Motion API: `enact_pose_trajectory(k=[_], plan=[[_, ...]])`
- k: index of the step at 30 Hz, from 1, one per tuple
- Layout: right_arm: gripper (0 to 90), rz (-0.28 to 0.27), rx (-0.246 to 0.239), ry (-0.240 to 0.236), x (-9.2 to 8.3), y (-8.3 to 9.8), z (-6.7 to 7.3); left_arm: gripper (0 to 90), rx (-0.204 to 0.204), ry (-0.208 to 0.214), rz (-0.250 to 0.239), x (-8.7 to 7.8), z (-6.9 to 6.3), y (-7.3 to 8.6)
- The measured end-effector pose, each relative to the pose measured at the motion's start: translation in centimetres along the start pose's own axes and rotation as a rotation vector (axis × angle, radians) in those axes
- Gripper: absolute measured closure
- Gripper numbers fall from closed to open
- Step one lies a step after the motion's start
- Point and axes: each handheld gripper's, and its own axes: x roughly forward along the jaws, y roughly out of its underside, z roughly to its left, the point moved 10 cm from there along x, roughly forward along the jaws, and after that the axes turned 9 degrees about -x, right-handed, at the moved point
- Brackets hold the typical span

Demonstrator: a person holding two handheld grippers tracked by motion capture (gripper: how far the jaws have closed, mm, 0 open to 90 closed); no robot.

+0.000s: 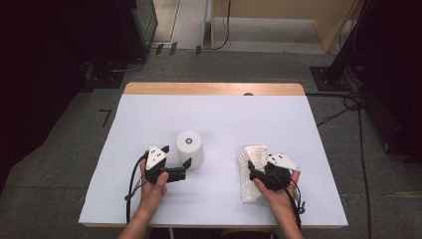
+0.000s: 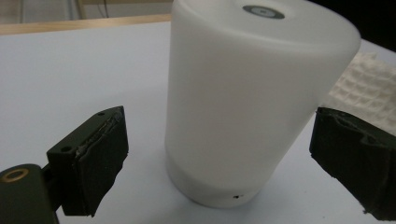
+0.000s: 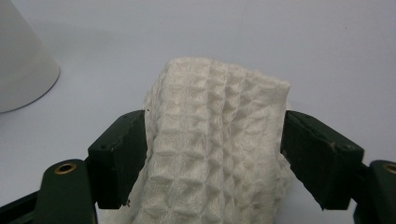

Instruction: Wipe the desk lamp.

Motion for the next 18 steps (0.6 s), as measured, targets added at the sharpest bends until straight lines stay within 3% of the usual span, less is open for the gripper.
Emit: enact_pose_trajectory(k=[6, 8, 11, 13, 18], plan=[[22.7, 0.006, 0.000, 0.007, -0.4, 0.8, -0.2, 6.6, 0.047, -0.027, 0.013, 0.6, -0.6, 0.1], [22.7, 0.010, 0.007, 0.007, -0.5, 0.9, -0.3, 6.5, 0.058, -0.017, 0.008, 0.8, -0.9, 0.2], [22.5, 0.016, 0.011, 0.008, -0.5, 1.3, -0.4, 6.3, 0.066, -0.051, 0.007, 1.3, -0.7, 0.4], [21.8, 0.021, 0.003, 0.010, -0.6, 1.6, -0.2, 6.4, 0.102, -0.073, 0.021, 1.8, -0.7, 0.8], [21.1, 0.041, 0.001, 0.013, -0.6, 2.2, 0.1, 7.1, 0.096, -0.085, 0.028, 2.5, -1.0, 0.8]])
